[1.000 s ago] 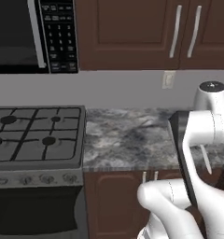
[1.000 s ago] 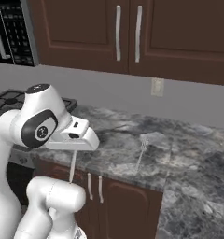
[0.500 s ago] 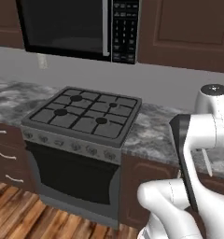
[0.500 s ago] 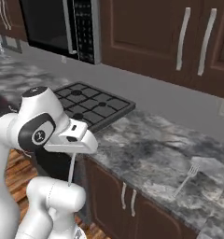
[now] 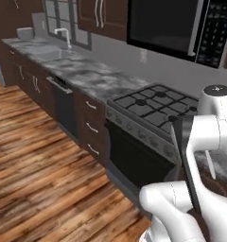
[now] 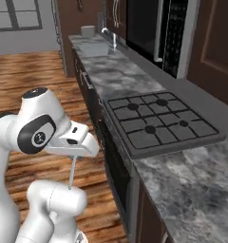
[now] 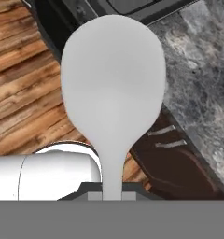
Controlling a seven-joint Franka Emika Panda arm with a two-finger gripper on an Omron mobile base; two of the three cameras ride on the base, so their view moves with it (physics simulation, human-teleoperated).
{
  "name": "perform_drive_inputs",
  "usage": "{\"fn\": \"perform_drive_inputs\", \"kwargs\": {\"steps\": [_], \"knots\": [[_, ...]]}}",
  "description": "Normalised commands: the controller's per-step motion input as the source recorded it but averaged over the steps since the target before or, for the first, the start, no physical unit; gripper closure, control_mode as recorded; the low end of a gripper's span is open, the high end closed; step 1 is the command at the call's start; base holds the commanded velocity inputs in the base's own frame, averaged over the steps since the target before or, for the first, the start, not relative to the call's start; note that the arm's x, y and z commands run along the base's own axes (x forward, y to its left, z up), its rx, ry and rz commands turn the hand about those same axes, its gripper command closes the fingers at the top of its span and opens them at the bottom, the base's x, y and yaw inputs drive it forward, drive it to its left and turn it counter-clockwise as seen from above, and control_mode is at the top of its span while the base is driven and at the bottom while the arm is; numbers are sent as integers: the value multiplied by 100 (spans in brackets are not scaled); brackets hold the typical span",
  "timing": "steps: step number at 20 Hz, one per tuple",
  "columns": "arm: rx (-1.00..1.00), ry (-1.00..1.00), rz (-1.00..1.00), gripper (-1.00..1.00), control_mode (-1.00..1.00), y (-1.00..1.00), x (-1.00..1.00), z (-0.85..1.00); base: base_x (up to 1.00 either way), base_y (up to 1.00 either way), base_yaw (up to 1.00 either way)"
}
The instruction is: Take the fork and place it on the left side of the plate. Then take the spoon and place it on the right side of the plate. Make sure they're directly next to the plate.
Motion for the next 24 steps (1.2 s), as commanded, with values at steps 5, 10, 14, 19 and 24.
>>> {"fn": "perform_drive_inputs", "kwargs": {"steps": [5, 10, 14, 19, 24], "knots": [[0, 0, 0, 100, 100, 0, 0, 0, 11, 1, 84], [0, 0, 0, 100, 100, 0, 0, 0, 6, 0, 76], [0, 0, 0, 100, 100, 0, 0, 0, 9, 0, 68], [0, 0, 0, 100, 100, 0, 0, 0, 33, 33, 45], [0, 0, 0, 100, 100, 0, 0, 0, 61, 76, 18]]}}
